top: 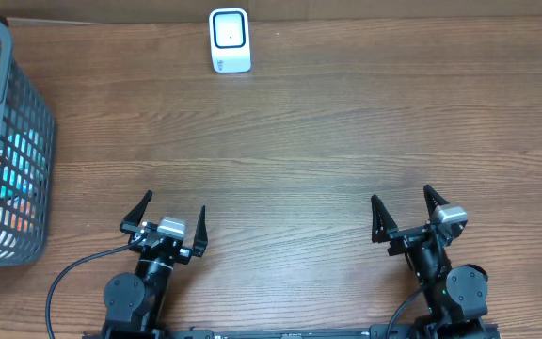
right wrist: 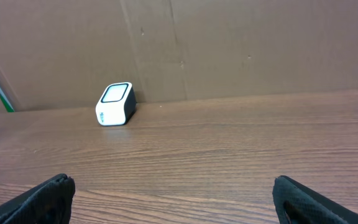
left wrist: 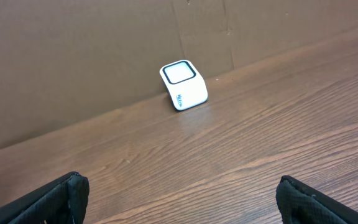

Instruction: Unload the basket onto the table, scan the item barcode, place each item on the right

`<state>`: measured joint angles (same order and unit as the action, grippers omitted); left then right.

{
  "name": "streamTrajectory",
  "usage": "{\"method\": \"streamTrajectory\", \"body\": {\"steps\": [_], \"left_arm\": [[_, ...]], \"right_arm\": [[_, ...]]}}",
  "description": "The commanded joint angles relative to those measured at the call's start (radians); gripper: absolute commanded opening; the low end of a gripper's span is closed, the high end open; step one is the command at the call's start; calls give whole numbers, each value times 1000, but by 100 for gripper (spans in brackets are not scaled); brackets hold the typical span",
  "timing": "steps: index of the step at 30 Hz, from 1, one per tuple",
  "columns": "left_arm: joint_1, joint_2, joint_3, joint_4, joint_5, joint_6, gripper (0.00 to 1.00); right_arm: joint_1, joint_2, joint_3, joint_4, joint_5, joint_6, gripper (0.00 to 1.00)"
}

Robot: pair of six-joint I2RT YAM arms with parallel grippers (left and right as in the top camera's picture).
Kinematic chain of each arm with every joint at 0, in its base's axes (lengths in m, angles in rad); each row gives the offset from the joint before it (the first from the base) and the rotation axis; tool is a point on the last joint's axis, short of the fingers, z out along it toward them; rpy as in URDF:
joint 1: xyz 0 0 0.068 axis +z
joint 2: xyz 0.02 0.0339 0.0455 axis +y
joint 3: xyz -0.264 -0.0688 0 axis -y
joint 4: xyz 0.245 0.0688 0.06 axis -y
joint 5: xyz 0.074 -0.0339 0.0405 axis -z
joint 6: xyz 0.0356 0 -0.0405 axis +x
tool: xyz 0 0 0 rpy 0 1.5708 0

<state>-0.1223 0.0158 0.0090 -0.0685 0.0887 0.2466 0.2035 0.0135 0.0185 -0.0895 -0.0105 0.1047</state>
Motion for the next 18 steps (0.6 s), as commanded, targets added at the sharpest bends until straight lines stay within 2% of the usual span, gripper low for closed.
{"method": "streamTrajectory", "body": {"steps": [1,18], "left_arm": [[6,-11,-4,-3,-11,16,100],[6,-11,26,-34,9,-46,100]], "right_arm": [[-3,-8,-10,6,10,3,100],[-3,-8,-10,6,10,3,100]]}}
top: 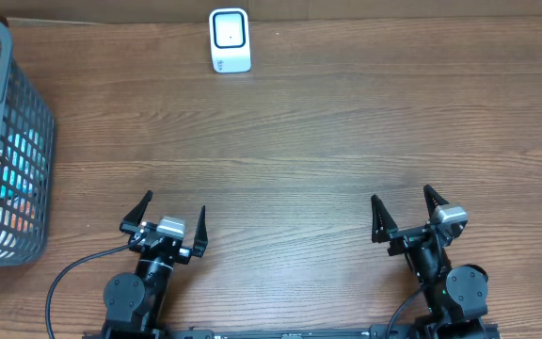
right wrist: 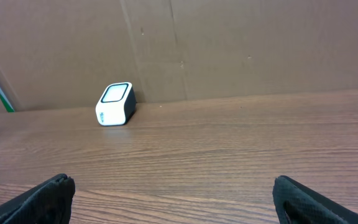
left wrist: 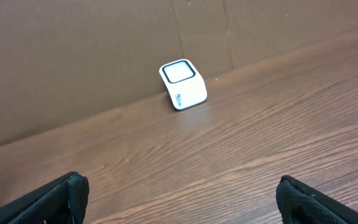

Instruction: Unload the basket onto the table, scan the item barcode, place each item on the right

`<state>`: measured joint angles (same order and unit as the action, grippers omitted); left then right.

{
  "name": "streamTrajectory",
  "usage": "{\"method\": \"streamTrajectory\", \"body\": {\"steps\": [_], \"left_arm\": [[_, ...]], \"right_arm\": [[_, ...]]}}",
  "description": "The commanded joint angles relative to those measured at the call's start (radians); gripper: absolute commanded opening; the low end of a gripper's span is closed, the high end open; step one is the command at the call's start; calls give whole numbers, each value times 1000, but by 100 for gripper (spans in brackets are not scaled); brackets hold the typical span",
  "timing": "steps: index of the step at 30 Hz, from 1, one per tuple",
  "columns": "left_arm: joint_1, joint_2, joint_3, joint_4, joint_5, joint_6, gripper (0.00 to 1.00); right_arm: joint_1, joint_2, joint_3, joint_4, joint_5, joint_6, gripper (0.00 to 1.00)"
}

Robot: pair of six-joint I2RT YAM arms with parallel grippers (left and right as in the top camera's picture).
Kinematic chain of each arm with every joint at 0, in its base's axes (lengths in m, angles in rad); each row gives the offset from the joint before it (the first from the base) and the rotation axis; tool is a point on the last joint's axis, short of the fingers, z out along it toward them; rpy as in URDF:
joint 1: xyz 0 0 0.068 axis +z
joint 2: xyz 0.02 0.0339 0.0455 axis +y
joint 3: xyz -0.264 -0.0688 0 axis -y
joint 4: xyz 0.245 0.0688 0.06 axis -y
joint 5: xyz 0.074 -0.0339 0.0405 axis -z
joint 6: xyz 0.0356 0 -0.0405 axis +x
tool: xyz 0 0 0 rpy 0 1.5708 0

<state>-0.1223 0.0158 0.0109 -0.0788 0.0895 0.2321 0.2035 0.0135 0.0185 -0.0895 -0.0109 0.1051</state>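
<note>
A small white barcode scanner (top: pixel 230 40) with a dark window stands at the table's far edge; it also shows in the left wrist view (left wrist: pixel 183 84) and the right wrist view (right wrist: pixel 115 104). A grey basket (top: pixel 6 151) at the far left holds several items, seen only through its mesh. My left gripper (top: pixel 165 218) sits open near the front edge, left of centre, holding nothing. My right gripper (top: pixel 406 216) sits open at the front right, also holding nothing.
A brown cardboard wall (right wrist: pixel 229 43) runs behind the scanner. The wooden table (top: pixel 309 141) stretches between the grippers and the scanner. A black cable (top: pixel 64 278) loops by the left arm's base.
The scanner sits a touch higher and further left in the left wrist view, so that camera has shifted very slightly. Nothing else differs.
</note>
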Motion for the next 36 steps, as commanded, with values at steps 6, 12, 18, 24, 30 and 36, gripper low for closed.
{"method": "streamTrajectory", "body": {"steps": [6,12,18,24,30,36], "left_arm": [[6,-6,108,-89,8,-38,100],[6,79,241,-154,17,-39,100],[6,292,443,-221,74,-38,100],[6,566,741,-400,123,-38,100],[6,844,1088,-682,153,-68,100],[6,1097,1418,-970,269,-75,99]], "right_arm": [[-3,-8,-10,6,10,3,100],[-3,-8,-10,6,10,3,100],[-3,-8,-10,6,10,3,100],[-3,-8,-10,6,10,3,100],[-3,-8,-10,6,10,3,100],[-3,-8,-10,6,10,3,100]]}}
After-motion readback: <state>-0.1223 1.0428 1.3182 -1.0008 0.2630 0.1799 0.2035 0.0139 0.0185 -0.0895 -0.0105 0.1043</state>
